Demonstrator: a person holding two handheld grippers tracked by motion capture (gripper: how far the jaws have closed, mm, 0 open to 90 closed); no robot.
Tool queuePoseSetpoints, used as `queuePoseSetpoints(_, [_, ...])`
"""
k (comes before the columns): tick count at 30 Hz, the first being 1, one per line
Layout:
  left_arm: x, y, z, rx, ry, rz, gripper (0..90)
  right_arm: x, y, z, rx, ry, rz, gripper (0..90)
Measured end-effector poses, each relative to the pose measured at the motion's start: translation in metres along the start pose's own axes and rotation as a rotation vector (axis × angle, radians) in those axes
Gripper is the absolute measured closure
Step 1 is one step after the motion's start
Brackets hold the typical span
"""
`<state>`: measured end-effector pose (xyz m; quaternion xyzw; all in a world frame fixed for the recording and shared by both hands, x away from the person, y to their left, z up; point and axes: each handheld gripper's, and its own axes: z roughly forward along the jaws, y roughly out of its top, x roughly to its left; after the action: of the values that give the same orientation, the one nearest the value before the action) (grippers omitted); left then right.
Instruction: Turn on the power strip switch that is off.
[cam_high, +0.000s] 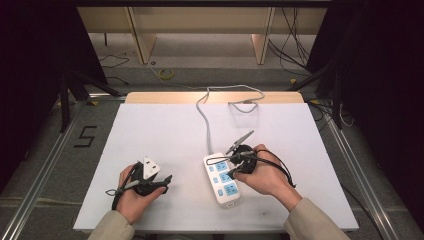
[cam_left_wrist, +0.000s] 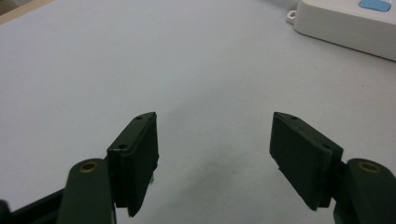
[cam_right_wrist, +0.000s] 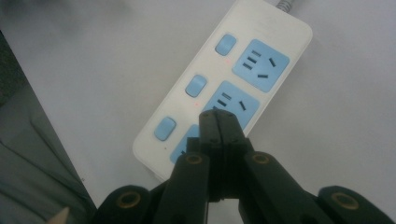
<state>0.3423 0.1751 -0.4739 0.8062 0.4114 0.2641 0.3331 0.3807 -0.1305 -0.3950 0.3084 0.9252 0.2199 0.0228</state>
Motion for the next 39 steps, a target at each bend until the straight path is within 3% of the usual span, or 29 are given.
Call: queuePoseSetpoints(39, [-0.002, 0.000, 0.001, 0.002, -0.003, 0.011, 33.0, 0.018, 0.010, 0.020, 0.053, 0.035, -0.038, 90.0])
